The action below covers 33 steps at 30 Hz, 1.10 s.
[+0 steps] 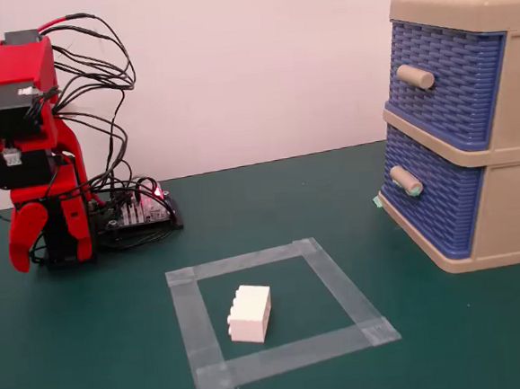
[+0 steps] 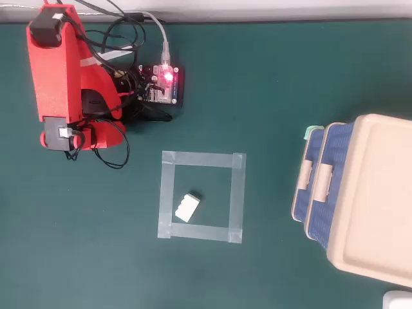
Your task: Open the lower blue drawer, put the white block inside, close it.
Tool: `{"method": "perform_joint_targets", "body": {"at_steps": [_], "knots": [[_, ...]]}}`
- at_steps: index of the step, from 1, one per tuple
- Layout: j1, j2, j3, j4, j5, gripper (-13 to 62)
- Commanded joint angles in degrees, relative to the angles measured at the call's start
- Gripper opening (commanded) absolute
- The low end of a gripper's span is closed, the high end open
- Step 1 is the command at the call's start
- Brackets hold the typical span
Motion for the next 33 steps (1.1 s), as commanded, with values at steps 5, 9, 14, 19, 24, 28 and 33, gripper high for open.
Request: {"method": "perform_joint_targets", "body": {"at_steps": [5,9,14,19,24,28,33], "knots": [[-0.6,3.1,1.7,6.1,0.1,34.0],[-0.7,3.1,1.6,6.1,0.1,34.0],[-0.4,3.1,-1.6,6.8,0.6,34.1],[-1.7,2.2,-29.6,15.1,0.6,33.7],[-17.9,-3.6,-37.9,13.1,15.0,33.7],[-44.6,-4.6,-39.1,-0.4,46.6,33.7],[-69.9,-14.7,-35.7,-34.2,78.9,33.7]]}}
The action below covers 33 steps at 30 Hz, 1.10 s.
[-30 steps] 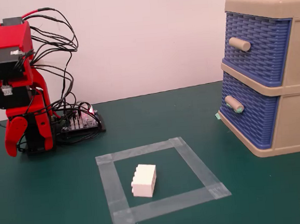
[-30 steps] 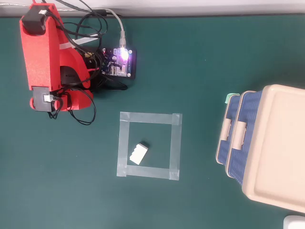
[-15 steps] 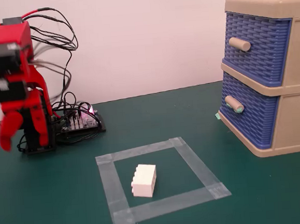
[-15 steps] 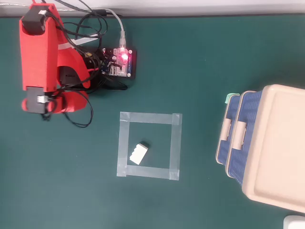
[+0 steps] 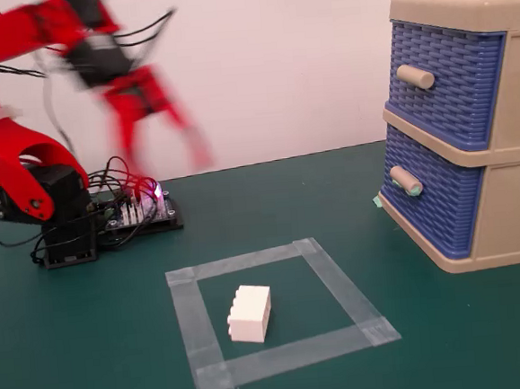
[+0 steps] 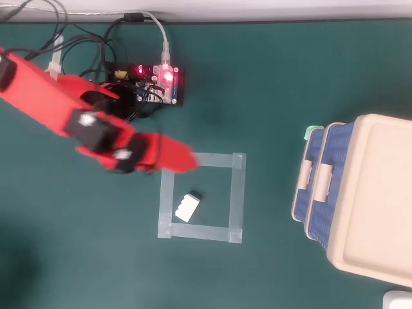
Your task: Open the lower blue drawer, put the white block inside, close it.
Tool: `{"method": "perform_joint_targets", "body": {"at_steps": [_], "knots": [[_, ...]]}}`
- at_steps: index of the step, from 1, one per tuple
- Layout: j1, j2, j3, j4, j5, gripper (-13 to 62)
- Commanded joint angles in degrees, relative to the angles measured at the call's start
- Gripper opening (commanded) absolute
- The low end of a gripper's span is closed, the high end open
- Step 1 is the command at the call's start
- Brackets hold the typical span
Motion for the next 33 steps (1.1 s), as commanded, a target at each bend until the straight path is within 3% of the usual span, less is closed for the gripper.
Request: {"method": "perform_joint_targets", "body": {"at_steps": [1,7,12,18,33], "knots": [[-3.1,-3.3,1.9,-17.6,13.3,33.7],[-5.3,-10.2,22.8,-69.5,16.6,33.3],[-9.9,-26.5,26.2,-101.0,16.5,32.7],[-11.7,-42.6,12.7,-107.5,16.5,31.2],[-12.4,-62.0,-15.2,-107.1,16.4,25.7]]}}
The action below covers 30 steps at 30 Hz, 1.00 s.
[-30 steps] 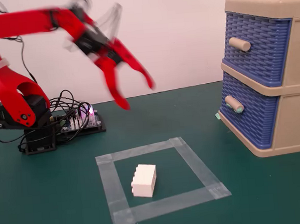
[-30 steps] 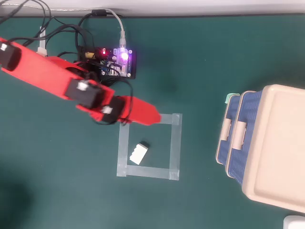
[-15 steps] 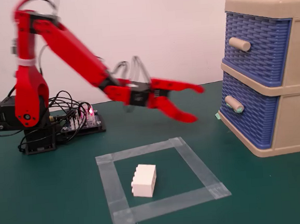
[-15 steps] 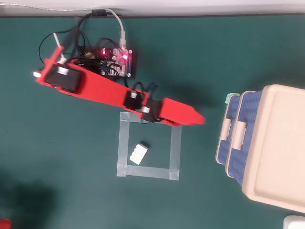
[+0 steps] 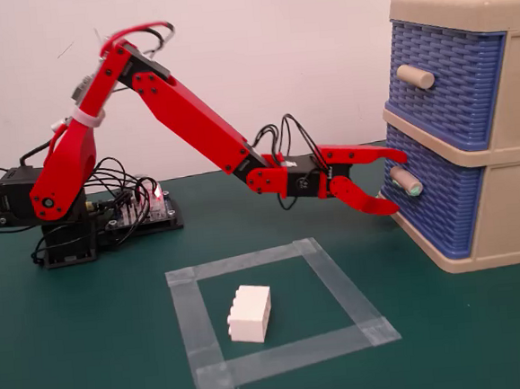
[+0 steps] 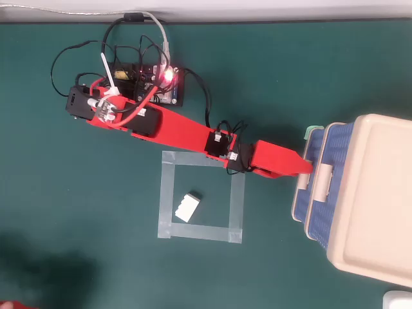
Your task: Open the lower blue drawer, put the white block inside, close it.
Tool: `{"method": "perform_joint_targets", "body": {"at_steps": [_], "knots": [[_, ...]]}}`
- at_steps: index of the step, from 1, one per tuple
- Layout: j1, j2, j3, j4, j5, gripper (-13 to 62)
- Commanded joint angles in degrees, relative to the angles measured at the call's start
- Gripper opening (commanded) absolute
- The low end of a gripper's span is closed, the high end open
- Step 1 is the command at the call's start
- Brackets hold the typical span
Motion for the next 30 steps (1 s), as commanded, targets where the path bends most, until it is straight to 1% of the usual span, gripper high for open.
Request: {"method": "perform_joint_targets", "body": {"at_steps": [1,5,11,17,21,23,30], "knots": [[-0.4,0.8,-3.2,-4.9,3.4,22.7],[-0.4,-0.7,-5.6,-4.8,3.4,12.0],[-0.4,-1.0,-6.9,-3.9,3.4,-8.0],[-0.2,0.0,-5.1,-3.5,3.5,-8.0],[0.1,5.4,3.2,-3.6,3.9,-8.0],[0.1,10.4,9.8,-3.6,4.0,-8.0],[1.8,33.4,39.5,-3.6,4.6,-8.0]]}}
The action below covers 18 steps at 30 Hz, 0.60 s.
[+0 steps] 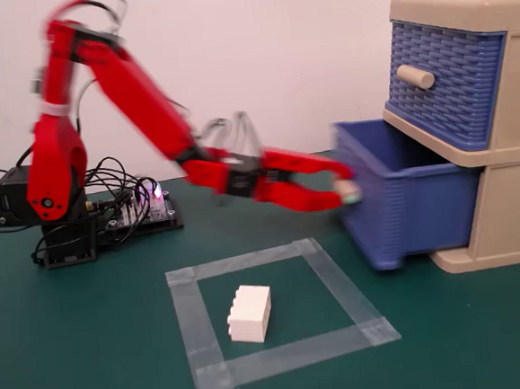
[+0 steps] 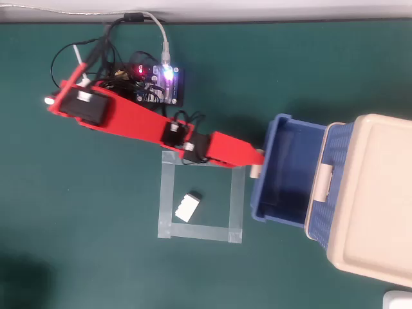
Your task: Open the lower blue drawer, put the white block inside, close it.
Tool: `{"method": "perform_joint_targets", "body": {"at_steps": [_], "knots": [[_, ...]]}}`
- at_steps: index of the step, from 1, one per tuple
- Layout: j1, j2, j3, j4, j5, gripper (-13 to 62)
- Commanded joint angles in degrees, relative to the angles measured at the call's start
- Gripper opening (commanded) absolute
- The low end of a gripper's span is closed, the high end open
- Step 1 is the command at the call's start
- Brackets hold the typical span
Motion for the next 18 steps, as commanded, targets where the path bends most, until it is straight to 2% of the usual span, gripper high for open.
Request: {"method": "perform_joint_targets", "body": {"at_steps": [1,4,5,8,9,11,14,16,18], "knots": [[0.4,9.5,3.9,-3.1,3.6,-7.9],[2.6,14.5,10.7,-3.0,4.0,-7.3],[3.0,15.0,11.5,-2.9,3.8,-0.9],[3.1,14.9,11.3,-2.8,3.3,28.7],[3.1,15.2,11.9,-2.7,3.3,34.1],[3.0,17.8,12.7,-2.5,3.3,34.5],[3.3,28.6,17.1,4.0,3.2,34.5],[4.5,37.6,17.9,15.8,2.3,34.5],[6.9,47.5,16.8,35.9,-0.3,34.3]]}}
